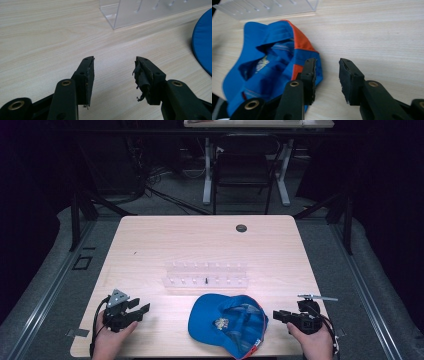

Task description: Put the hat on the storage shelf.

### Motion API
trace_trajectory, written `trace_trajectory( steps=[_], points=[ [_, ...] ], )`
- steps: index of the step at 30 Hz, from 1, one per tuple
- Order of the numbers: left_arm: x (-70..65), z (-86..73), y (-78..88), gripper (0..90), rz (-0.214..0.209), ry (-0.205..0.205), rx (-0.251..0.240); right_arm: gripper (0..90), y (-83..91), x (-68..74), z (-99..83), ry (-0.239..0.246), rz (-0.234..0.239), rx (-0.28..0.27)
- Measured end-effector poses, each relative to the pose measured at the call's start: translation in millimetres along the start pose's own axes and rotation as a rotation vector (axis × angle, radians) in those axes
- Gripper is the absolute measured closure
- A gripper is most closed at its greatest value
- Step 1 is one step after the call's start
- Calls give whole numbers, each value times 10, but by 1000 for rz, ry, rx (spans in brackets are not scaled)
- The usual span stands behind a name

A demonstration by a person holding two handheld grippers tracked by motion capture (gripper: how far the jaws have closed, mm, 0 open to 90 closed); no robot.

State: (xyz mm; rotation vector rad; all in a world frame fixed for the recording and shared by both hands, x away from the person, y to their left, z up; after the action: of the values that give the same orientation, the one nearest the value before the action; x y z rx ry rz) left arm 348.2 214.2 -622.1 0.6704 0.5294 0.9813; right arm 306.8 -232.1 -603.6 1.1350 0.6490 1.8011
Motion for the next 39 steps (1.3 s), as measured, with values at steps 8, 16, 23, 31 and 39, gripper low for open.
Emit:
trace_trajectory(
  steps=[8, 16, 23, 31, 39],
  points=[
    [-13, -8, -5, 508, -4, -5, 7, 682, 31, 130, -25, -15, 88, 45],
    [-45, -16, -28, 509, -16, -6, 17, 663, 39, 285, -101, -11, 196, 94],
    [-59, -21, -38, 509, -19, -17, 26, 651, -17, 267, -190, -44, 229, 122],
    [-64, -24, -49, 509, -16, -19, 29, 616, -138, 308, -254, -78, 299, 153],
    [-75, -21, -65, 509, -19, -22, 27, 612, -276, 376, -308, -117, 356, 205]
  ],
)
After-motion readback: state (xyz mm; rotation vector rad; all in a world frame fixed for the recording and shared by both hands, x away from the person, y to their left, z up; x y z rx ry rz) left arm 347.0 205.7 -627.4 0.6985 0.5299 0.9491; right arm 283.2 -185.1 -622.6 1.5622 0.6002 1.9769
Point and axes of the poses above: each handheld gripper's, and its own axes: y roughly backward along the jaws, z roughly out of its top, x roughly to its left, the point moved 10 cm from there along -y, roughly forward along the jaws, and after that the axes turned 7 degrees about x, right-handed, at the moved point
